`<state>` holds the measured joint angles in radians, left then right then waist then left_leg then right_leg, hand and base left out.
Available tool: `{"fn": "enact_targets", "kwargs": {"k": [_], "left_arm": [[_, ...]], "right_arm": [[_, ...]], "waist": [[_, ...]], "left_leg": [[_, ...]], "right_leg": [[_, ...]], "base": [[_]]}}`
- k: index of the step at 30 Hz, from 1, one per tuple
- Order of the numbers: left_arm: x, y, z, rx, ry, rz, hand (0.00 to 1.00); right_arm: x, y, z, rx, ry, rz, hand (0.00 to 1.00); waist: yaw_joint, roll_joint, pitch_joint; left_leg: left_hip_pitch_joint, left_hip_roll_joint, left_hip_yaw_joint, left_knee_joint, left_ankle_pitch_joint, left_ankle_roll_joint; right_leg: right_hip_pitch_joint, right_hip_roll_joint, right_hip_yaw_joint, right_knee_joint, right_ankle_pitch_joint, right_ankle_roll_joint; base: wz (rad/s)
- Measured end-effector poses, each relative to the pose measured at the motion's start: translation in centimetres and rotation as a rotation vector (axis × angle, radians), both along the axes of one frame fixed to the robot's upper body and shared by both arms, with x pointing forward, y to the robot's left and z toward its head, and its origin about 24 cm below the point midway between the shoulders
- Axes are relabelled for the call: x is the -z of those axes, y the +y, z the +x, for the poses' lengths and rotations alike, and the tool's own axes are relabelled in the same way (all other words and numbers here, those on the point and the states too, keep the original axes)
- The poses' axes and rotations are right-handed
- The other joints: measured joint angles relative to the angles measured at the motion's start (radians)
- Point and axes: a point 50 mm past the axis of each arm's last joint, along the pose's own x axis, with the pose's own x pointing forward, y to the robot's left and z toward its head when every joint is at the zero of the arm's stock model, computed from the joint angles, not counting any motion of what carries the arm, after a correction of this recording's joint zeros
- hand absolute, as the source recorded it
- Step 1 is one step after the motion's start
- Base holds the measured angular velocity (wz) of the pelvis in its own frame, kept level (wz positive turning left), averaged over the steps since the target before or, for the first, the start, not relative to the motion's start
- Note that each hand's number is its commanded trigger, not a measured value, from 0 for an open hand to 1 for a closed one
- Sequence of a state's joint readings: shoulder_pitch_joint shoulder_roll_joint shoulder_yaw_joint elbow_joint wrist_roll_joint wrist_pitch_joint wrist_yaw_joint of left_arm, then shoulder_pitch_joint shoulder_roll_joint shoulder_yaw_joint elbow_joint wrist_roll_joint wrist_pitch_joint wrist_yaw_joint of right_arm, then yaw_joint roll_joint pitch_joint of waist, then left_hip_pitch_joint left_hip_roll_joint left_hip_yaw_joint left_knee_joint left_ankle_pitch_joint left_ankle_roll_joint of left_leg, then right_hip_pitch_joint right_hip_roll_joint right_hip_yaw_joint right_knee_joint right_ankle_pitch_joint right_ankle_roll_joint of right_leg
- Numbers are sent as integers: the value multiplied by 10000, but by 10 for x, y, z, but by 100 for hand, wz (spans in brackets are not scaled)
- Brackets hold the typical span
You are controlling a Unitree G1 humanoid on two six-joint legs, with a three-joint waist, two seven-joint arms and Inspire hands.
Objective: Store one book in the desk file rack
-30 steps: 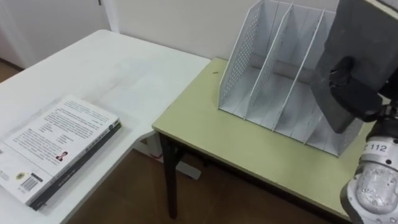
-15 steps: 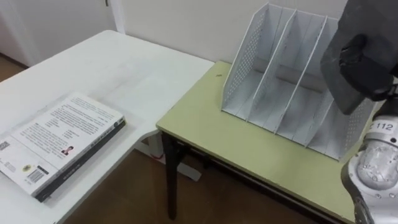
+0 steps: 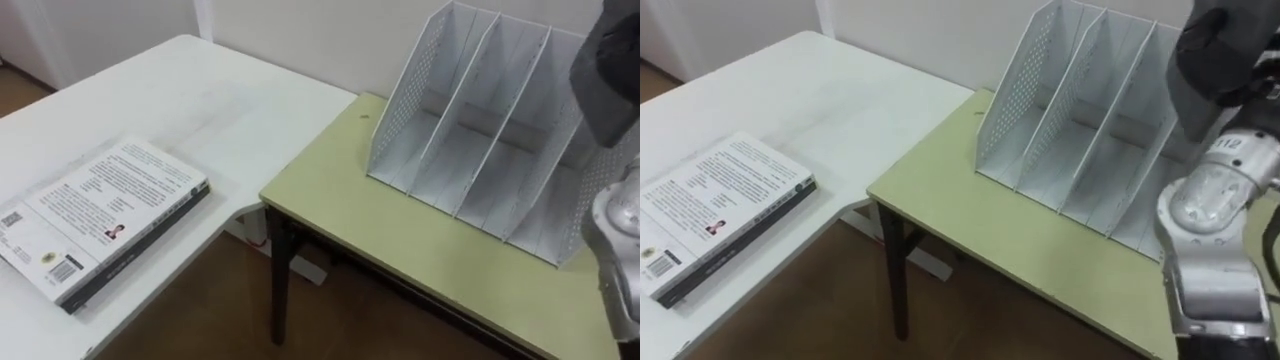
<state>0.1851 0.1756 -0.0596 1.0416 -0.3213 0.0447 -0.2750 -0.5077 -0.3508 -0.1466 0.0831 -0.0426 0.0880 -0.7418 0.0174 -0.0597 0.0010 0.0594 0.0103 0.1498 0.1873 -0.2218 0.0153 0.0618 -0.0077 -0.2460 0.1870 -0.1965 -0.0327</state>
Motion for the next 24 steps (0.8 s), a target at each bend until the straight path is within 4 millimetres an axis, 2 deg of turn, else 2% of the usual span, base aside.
{"fn": "enact_targets", "kwargs": {"k": [1, 15, 24], "left_arm": [[0, 1, 0, 12, 22, 35, 0], [-3, 7, 4, 362, 207, 193, 0], [-3, 8, 5, 266, 322, 193, 0]], "right_arm": [[-2, -2, 3, 69, 48, -56, 100], [-8, -15, 31, -141, 1598, 596, 100], [-5, -29, 37, -1, 2415, 806, 100]], "waist": [[-108, -25, -2], [-98, -185, -94], [-84, -215, -116]], "left_leg": [[19, -12, -76, 2, 0, 0], [-170, -77, -186, 12, 91, 54], [-216, -78, -280, 24, 99, 45]], "right_leg": [[59, -9, -70, -18, 0, 0], [-90, -80, -174, 20, 7, 6], [-103, -82, -284, 5, 7, 7]], "base": [[12], [1], [2]]}}
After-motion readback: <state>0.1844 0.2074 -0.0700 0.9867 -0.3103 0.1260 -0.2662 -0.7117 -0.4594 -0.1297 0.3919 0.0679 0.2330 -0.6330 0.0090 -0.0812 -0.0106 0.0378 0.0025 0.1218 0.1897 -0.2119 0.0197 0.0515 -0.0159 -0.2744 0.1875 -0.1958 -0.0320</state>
